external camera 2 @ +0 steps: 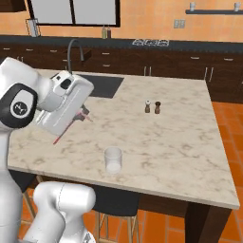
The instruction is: Take a straw from the drawer in front and place it inside the glass cup on the dining counter.
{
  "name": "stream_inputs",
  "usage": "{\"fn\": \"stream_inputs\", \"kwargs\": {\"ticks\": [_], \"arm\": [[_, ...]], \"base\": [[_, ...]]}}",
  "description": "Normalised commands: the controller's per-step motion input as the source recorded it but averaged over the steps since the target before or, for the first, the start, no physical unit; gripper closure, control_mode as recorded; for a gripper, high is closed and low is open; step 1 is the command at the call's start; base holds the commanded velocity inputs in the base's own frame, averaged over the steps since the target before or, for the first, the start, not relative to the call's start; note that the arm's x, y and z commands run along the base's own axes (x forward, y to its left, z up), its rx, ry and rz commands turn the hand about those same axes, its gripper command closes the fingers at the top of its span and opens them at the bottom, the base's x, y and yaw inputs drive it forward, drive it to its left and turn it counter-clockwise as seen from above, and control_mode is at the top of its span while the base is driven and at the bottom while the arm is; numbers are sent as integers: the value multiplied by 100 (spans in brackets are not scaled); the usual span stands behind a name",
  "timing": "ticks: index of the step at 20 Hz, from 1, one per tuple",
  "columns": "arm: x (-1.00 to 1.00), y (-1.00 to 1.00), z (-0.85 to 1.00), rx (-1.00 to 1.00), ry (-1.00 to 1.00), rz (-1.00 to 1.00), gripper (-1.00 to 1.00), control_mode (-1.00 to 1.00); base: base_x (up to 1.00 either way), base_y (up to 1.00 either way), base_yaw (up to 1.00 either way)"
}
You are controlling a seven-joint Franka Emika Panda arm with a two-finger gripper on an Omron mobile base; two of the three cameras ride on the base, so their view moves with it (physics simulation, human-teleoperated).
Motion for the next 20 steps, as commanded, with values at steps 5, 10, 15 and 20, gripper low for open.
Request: {"fn": "stream_inputs", "kwargs": {"ticks": [5,10,15,20], "arm": [[0,-49,0,-29,-8,8,100,-100],[15,-31,-3,-20,-1,7,100,-100],[44,-3,-12,-10,0,7,100,-100],[48,0,-11,0,0,6,100,-100]], "base": [[0,0,0],[0,0,0],[0,0,0],[0,0,0]]}}
